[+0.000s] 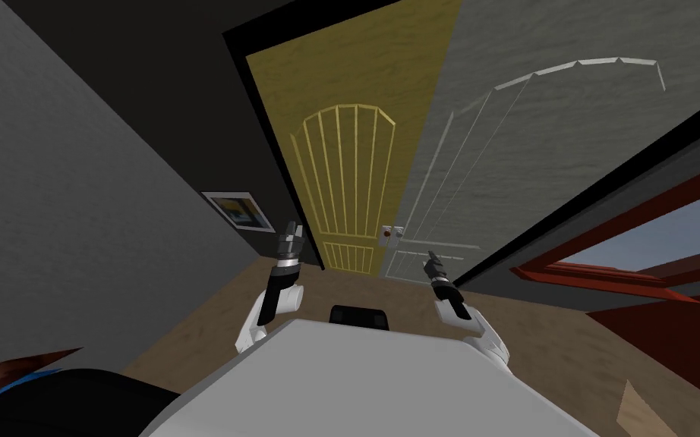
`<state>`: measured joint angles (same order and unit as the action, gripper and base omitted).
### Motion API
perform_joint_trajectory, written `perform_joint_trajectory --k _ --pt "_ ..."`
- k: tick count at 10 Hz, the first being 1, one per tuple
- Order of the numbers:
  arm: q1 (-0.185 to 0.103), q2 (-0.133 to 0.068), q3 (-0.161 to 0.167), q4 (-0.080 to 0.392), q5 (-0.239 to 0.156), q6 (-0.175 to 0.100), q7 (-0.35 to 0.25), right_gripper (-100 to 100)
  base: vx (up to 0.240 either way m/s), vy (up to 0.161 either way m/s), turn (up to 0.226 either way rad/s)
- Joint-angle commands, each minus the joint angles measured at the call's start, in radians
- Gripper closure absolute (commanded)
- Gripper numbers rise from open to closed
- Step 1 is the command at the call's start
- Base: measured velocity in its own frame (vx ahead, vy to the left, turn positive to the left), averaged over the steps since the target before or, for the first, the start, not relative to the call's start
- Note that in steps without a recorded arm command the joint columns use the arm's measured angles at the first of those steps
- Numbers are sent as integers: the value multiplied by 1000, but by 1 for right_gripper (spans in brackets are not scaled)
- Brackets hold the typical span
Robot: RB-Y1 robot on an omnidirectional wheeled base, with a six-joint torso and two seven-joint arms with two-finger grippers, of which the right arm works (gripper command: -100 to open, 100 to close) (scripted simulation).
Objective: Pull the door open
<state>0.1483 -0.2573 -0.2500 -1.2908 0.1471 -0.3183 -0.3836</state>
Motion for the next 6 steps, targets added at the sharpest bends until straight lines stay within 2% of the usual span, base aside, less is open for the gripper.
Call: perform_joint_trajectory --k 1,2,3,6 --pt "14 -16 -28 15 -6 1 1 -100 27 -73 -123" --pt "14 -22 -46 24 -9 7 5 -100 114 -78 -103" --pt "10 -21 -48 26 -9 8 7 -100 175 -47 -19" --pt "-11 -8 -32 23 -7 6 10 -100 180 10 69"
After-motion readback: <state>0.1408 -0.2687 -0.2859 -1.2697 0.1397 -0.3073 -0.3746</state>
